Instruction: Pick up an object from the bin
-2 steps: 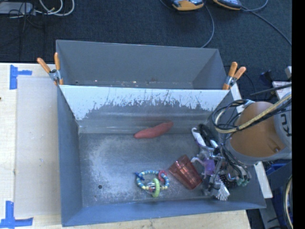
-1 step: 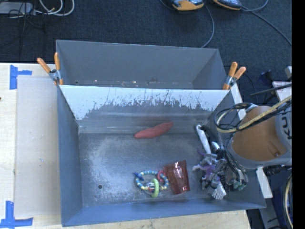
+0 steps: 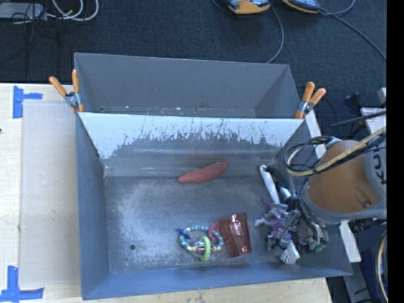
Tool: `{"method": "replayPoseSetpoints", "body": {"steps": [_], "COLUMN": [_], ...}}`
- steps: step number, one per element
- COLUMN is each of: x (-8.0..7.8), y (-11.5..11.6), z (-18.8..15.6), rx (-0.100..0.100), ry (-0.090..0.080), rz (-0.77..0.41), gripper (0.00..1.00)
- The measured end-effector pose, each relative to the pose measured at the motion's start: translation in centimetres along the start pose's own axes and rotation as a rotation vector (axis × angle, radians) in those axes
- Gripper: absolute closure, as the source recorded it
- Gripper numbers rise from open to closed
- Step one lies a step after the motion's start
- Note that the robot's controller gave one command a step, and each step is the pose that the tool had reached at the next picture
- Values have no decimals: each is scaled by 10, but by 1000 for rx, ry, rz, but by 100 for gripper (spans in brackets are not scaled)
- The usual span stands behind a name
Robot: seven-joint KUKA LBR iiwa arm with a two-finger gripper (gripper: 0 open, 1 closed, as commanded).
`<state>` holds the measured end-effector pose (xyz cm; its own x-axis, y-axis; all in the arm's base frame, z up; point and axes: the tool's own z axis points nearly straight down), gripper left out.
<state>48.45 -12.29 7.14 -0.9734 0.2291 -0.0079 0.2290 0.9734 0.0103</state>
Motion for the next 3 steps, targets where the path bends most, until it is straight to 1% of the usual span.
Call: {"method": "replayPoseSetpoints", "body": {"steps": [1, 2, 3], "x": [1, 9, 7], "y": [1, -2, 0], "z": [0, 2, 0], "rx": [-1, -4, -5], "ry": [-3, -1, -7], "rz": [-6, -22, -26], "gripper": [100, 0, 100]}}
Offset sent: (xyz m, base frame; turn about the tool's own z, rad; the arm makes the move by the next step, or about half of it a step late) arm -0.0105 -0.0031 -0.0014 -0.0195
